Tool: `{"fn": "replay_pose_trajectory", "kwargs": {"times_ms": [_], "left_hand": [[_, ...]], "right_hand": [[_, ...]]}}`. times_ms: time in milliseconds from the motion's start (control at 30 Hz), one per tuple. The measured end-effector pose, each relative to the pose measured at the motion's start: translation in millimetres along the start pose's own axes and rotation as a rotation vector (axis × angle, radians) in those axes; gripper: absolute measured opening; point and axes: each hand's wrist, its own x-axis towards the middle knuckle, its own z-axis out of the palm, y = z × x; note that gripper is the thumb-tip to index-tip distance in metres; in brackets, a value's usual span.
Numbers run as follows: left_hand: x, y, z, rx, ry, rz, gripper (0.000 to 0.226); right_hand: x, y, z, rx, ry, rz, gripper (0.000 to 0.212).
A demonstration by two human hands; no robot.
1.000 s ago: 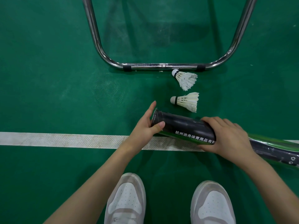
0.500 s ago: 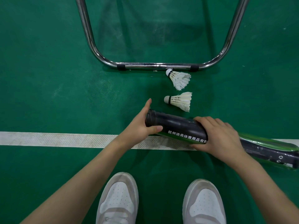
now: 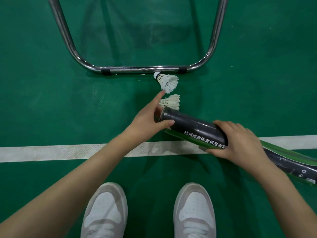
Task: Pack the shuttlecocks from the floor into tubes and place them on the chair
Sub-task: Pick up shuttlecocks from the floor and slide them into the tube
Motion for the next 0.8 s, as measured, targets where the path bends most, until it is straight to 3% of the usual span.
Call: {"fn": "replay_pose_trajectory", "kwargs": {"times_ms": [167,400,667,800], "left_hand": [[28.0,3.2,-12.5,0.237,-0.039,0.145,0.070],[56.4,11.0,-7.2,0.238,-0.299,0.133,0.088],[60.9,-8.7,-20.1,0.393,-0.089,0.220,0.078],[55.6,-17.2,-31.5,0.428,0.065,0.118,0.077]], "right_hand": [[-18.0,11.0,12.6,0.041,-0.023,0.026,0.082],[-26.0,12.6,18.8,0.051,-0.061,0.032,0.083],[-25.2,15.3,19.1,0.061,-0.061,0.040,0.083],[-23.9,15.2,19.3,0.056,-0.061,0.042,0.083]]}}
